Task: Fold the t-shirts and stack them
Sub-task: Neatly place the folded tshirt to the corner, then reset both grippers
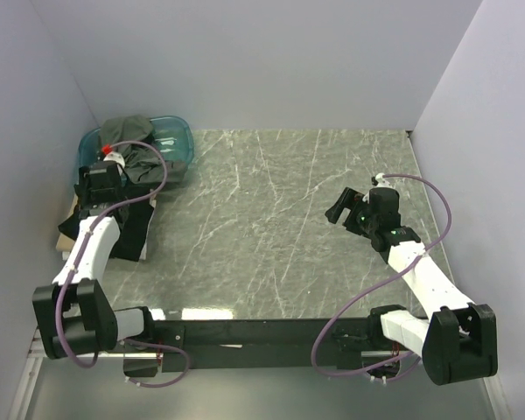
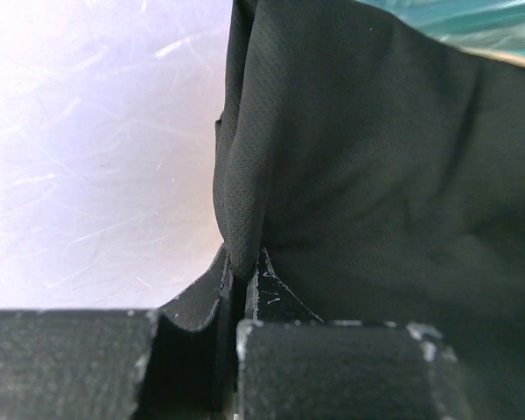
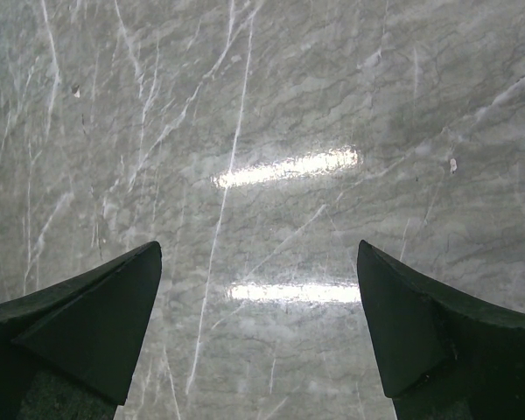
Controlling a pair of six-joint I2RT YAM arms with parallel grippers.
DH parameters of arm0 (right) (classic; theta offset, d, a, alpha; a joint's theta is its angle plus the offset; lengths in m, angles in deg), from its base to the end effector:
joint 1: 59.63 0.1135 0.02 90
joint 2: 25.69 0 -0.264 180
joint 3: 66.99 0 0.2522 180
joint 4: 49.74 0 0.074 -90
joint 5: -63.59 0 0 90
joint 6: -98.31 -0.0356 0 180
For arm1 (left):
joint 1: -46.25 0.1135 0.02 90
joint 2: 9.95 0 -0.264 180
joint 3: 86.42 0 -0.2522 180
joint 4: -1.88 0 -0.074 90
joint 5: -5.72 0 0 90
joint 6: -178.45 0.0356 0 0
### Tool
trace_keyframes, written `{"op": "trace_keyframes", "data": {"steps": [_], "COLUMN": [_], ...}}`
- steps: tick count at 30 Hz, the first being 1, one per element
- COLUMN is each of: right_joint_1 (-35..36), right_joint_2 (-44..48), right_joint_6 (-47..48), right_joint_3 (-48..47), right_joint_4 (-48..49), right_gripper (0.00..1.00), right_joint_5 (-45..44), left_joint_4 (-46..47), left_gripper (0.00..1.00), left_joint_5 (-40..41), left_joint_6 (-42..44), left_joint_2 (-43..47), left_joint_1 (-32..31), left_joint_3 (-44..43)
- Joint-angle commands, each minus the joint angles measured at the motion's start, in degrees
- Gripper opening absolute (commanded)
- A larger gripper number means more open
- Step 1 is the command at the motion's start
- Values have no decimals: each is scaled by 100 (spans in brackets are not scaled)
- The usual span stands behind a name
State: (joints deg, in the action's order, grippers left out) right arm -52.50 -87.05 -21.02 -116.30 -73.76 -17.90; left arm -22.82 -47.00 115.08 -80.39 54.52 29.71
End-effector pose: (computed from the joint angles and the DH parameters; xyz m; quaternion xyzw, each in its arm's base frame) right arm 0.2260 0.0336 0.2282 0.1381 0.8787 0.2043 0.4088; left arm 0.2637 0.0601 0.2803 -0.0230 0.8402 0.4051 0.3597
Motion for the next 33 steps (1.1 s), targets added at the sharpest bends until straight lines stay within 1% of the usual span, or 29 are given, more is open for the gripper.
{"op": "trace_keyframes", "data": {"steps": [1, 3, 4, 5, 6, 7, 8, 9, 14, 17, 20, 21, 22, 23, 24, 25, 27, 28, 30, 31, 33], "right_joint_1": [-19, -28, -28, -19, -19, -28, -28, -28, -37, -28, -28, -37, -28, -37, -37, -37, -28, -37, -37, -37, -19], "right_joint_2": [19, 10, -16, -16, -25, -42, -34, -34, -34, -69, -69, -69, -86, -86, -78, -95, -78, -78, 18, 71, 264], "right_joint_6": [23, 23, 23, 23, 23, 23, 23, 40, 23, 23, 23, 23, 14, 23, 23, 23, 32, 49, 93, 102, 111], "right_joint_3": [31, 31, 22, 22, 13, 13, 13, 22, 22, 4, -4, -5, -13, -13, -13, -22, -13, 4, -31, -22, 48], "right_joint_4": [182, 191, 183, 182, 191, 174, 182, 182, 191, 174, 174, 165, 156, 173, 165, 156, 191, 217, 156, 139, 235], "right_gripper": [98, 98, 98, 98, 98, 98, 98, 98, 98, 98, 98, 98, 98, 98, 98, 98, 98, 99, 99, 99, 99], "right_joint_5": [1, 1, 10, 19, 19, 27, 19, 27, 54, 63, 63, 37, 36, 45, 63, 71, 89, 89, 28, -94, -122], "left_joint_4": [865, 1294, 1409, 1332, 1218, 1130, 1112, 1112, 1138, 638, 15, -161, -633, -890, -1066, -1181, -1052, -946, -717, -673, -655], "left_gripper": [1, 1, 8, 19, 33, 62, 77, 99, 99, 99, 99, 99, 99, 99, 99, 99, 99, 99, 100, 99, 100], "left_joint_5": [245, 569, 648, 606, 544, 500, 474, 500, 597, 255, -18, -71, -106, -298, -604, -825, -688, -521, 57, 226, 447], "left_joint_6": [35, 78, 62, 27, -96, -149, -184, -220, -334, -720, -1448, -2086, -2527, -3071, -3825, -4084, -4594, -4640, -4623, -4606, -4965], "left_joint_2": [-84, -181, -207, -242, -260, -278, -287, -287, -190, -137, -163, -181, -233, -356, -409, -436, -454, -445, -489, -550, -594], "left_joint_1": [192, 280, 306, 376, 420, 464, 473, 491, 517, 509, 517, 509, 517, 500, 500, 439, -104, -750, -1518, -2157, -2644], "left_joint_3": [27, 80, 54, 10, -112, -166, -201, -245, -368, -727, -1290, -1648, -1851, -2062, -2386, -2451, -2390, -2320, -2180, -2135, -1995]}}
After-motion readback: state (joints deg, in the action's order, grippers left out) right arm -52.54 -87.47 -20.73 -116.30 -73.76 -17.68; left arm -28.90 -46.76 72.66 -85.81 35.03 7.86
